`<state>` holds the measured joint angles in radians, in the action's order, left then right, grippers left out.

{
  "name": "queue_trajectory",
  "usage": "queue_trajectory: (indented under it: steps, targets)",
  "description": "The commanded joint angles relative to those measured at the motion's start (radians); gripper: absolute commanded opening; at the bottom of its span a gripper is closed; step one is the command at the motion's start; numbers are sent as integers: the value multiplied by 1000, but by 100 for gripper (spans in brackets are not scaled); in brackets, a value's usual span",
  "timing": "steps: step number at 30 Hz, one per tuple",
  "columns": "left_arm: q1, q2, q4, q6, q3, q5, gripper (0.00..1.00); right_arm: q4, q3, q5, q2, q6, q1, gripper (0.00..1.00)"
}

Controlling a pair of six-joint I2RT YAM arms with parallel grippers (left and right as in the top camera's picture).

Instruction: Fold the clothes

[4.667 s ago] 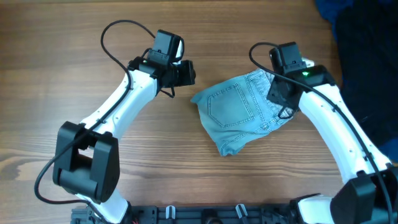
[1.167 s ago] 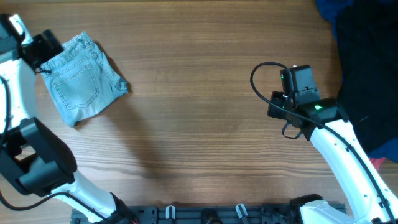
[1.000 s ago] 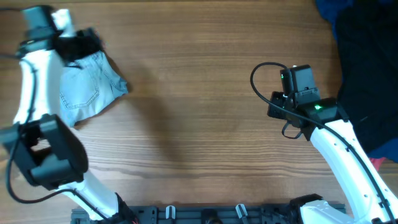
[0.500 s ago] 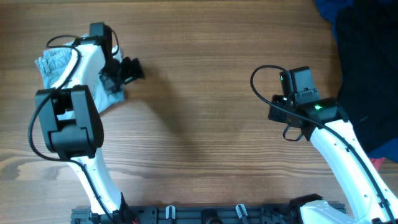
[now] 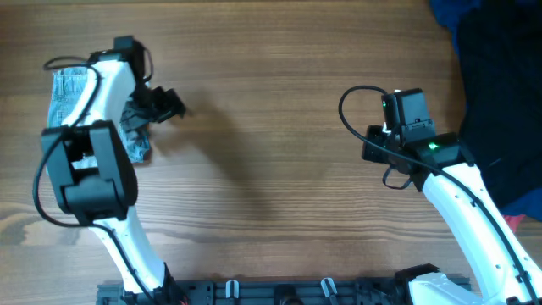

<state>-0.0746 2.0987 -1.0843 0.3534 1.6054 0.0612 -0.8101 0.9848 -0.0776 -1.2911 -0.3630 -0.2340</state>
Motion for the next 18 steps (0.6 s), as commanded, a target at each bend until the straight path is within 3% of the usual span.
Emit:
queue_trajectory:
  steps: [1, 5, 7, 8, 13, 18]
  targets:
    - [111, -129, 11, -36, -3, 16, 100, 30, 36, 129, -29, 50, -2, 47]
    - [185, -163, -47, -27, -3, 23, 100, 26, 143, 142, -40, 105, -1, 69]
    - [203, -163, -142, -27, -3, 53, 100, -3, 202, 210, -63, 131, 0, 86]
    - [208, -162, -201, -24, -3, 61, 100, -23, 223, 235, -79, 129, 0, 99]
    - [208, -169, -346, -46, -3, 61, 100, -127, 224, 211, -89, 65, 0, 100]
    - [254, -346, -174, -61, -102, 48, 100, -155, 180, 152, 33, -12, -1, 100]
